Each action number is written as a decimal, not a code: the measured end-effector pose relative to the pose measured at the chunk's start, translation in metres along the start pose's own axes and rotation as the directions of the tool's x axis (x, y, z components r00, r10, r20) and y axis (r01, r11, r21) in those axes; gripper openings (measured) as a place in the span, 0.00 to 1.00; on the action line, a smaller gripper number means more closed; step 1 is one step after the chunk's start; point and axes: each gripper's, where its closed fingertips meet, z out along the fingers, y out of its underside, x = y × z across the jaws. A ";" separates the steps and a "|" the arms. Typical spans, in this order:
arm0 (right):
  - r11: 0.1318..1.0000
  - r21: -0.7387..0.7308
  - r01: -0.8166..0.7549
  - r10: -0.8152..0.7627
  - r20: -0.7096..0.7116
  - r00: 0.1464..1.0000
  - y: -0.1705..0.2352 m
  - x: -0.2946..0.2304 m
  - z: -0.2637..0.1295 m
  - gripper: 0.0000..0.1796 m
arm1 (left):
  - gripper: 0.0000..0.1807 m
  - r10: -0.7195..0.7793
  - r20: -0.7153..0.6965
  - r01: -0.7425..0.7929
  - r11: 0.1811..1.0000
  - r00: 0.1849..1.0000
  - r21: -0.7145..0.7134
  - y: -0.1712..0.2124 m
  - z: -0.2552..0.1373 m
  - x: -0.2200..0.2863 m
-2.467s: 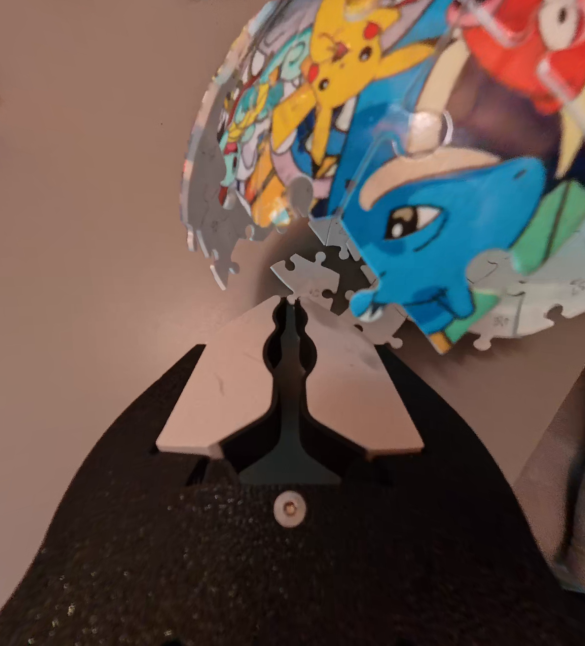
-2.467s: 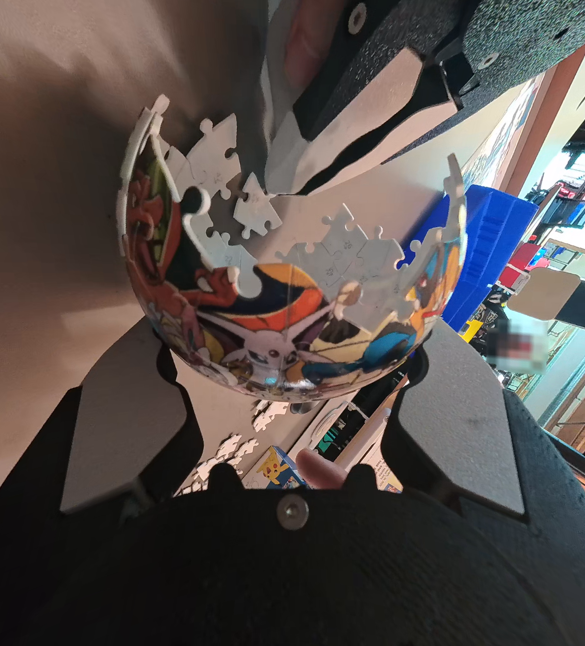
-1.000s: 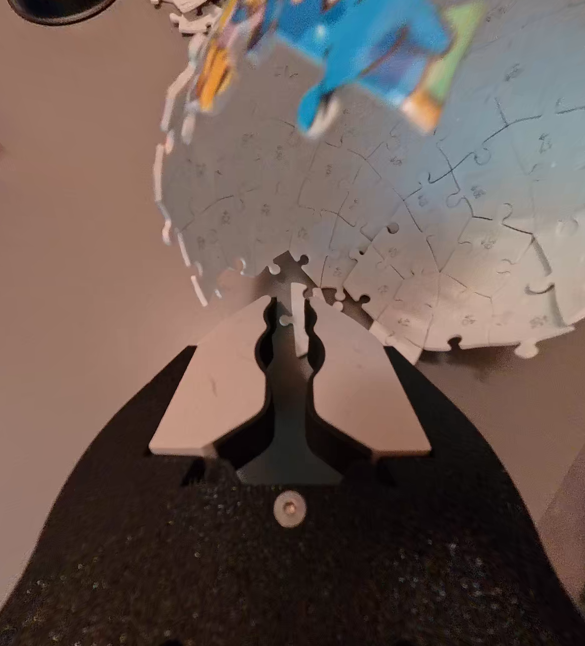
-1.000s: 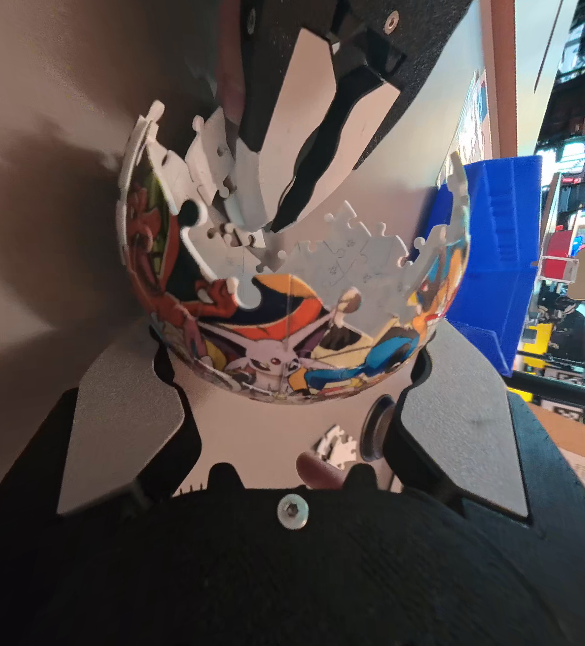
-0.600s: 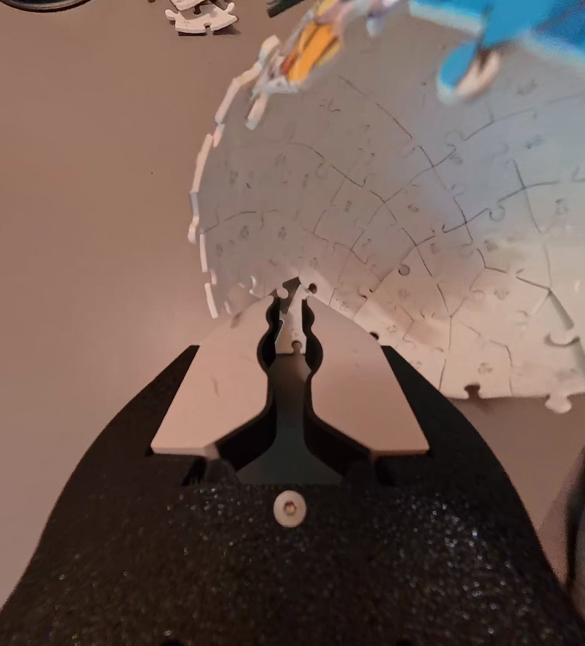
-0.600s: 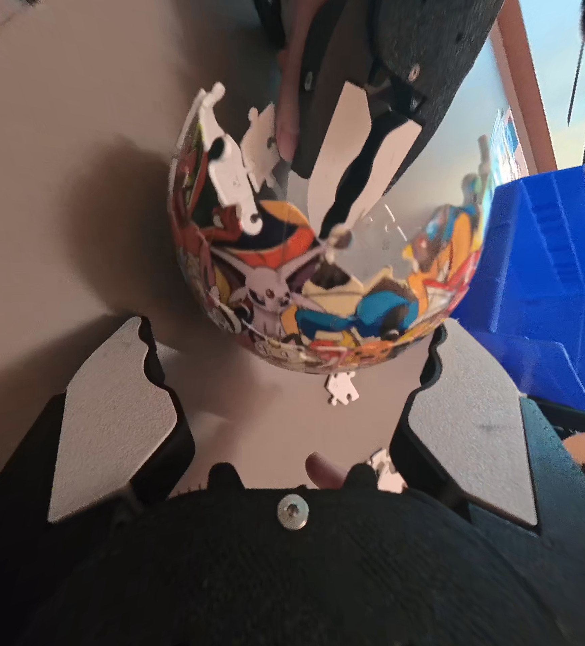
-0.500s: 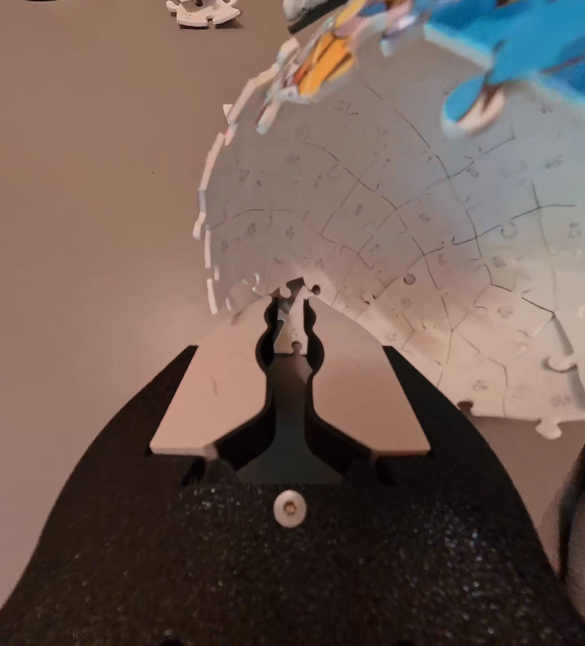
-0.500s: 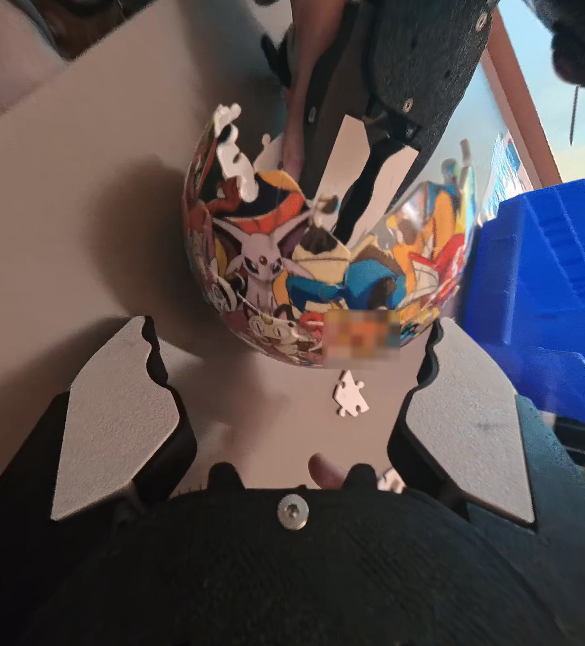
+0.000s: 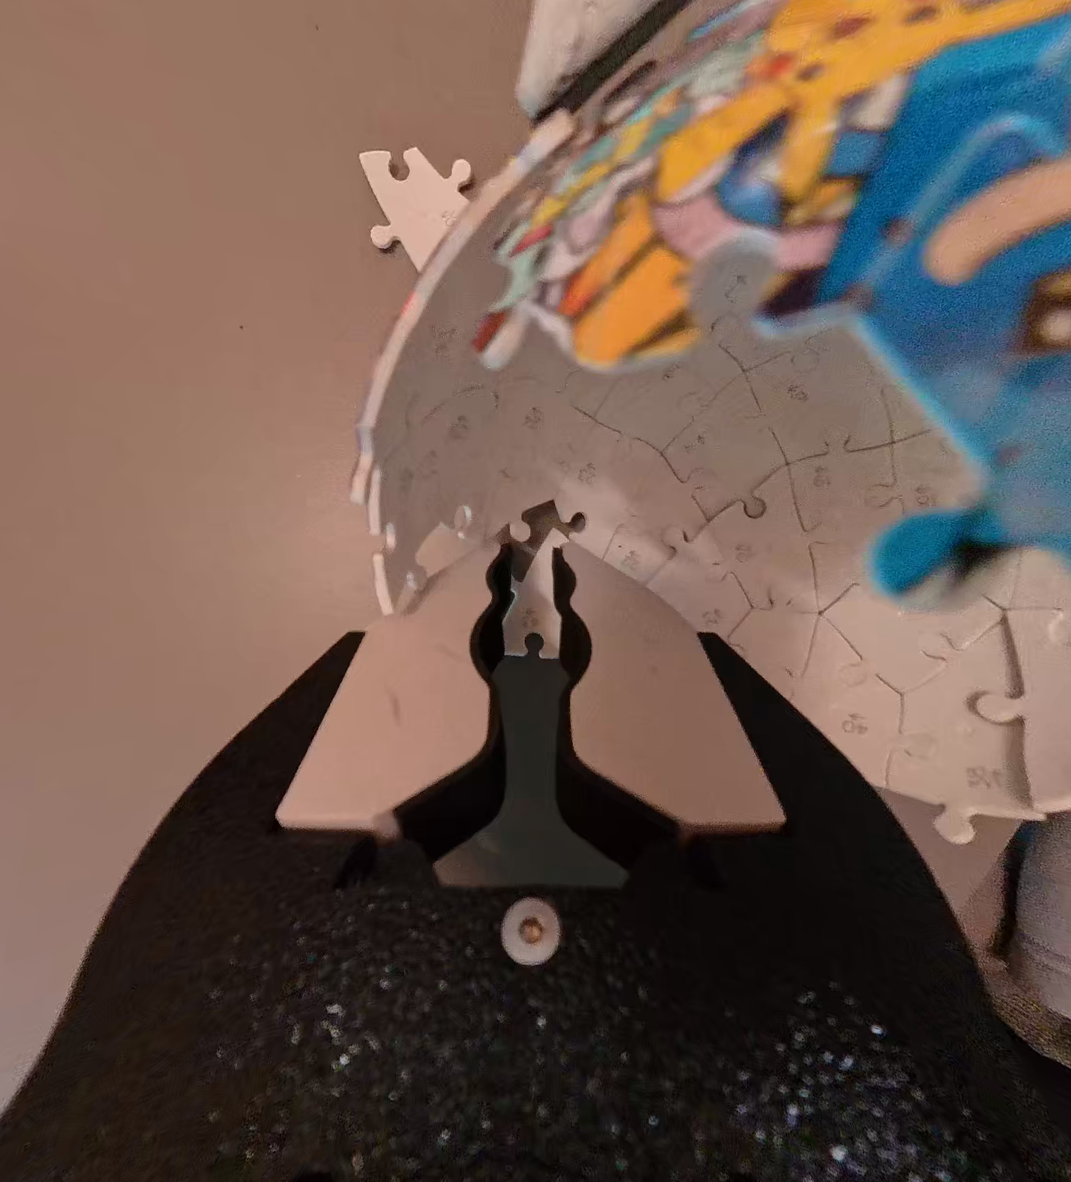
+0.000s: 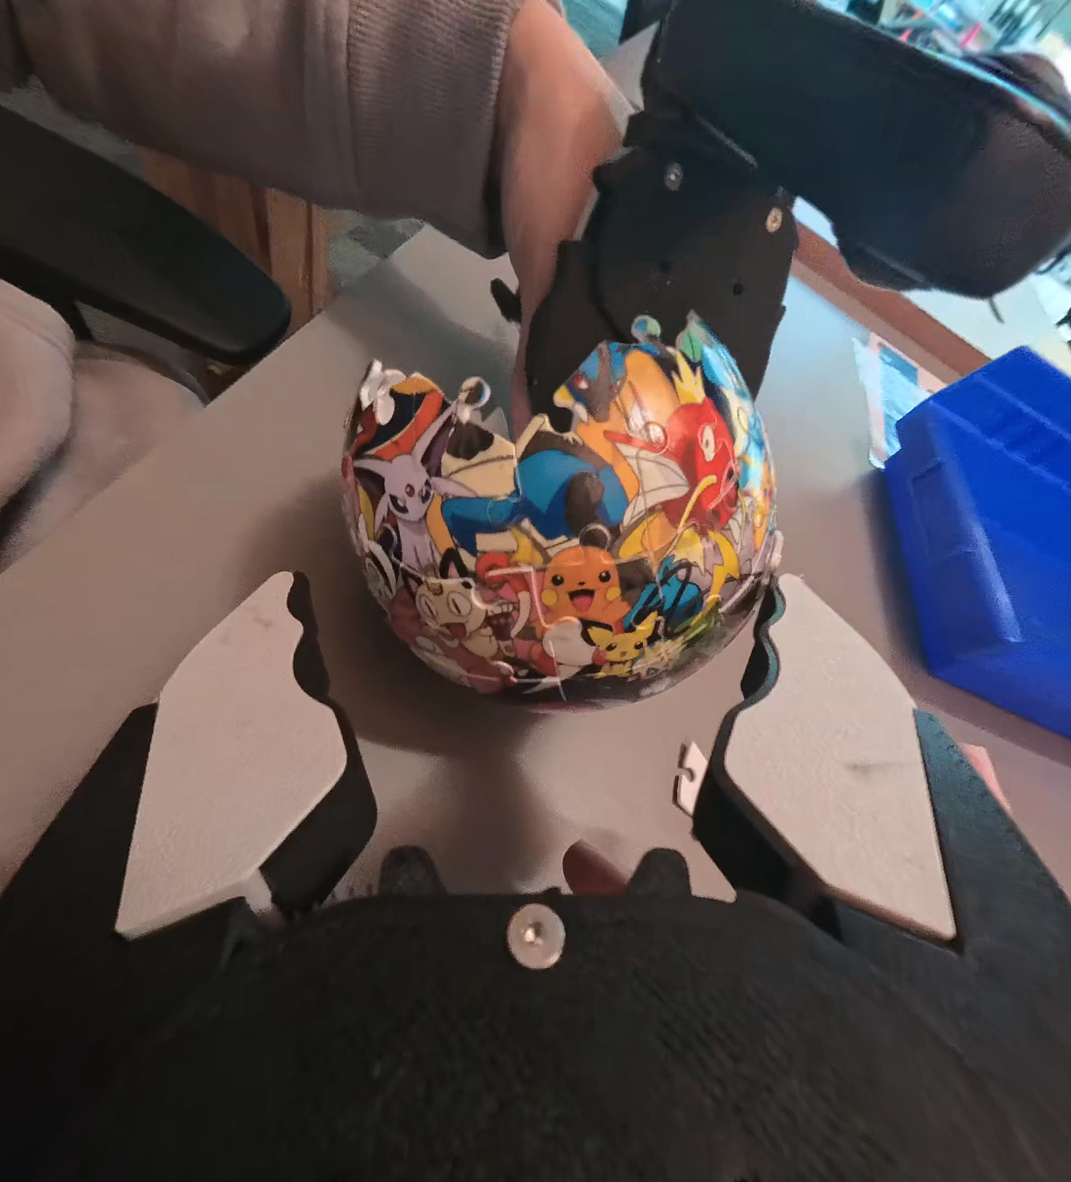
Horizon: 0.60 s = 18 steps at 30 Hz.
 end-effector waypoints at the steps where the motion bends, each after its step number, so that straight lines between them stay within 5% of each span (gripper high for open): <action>1: 1.000 -0.003 0.013 -0.014 -0.019 1.000 0.000 -0.001 0.000 0.71 | 0.06 -0.008 -0.001 0.008 1.000 1.000 -0.004 0.000 0.000 0.000; 18: 0.989 -0.075 0.124 -0.128 -0.048 0.991 -0.013 -0.009 0.003 0.67 | 0.13 -0.201 0.127 0.196 0.979 0.971 0.048 0.008 -0.006 -0.003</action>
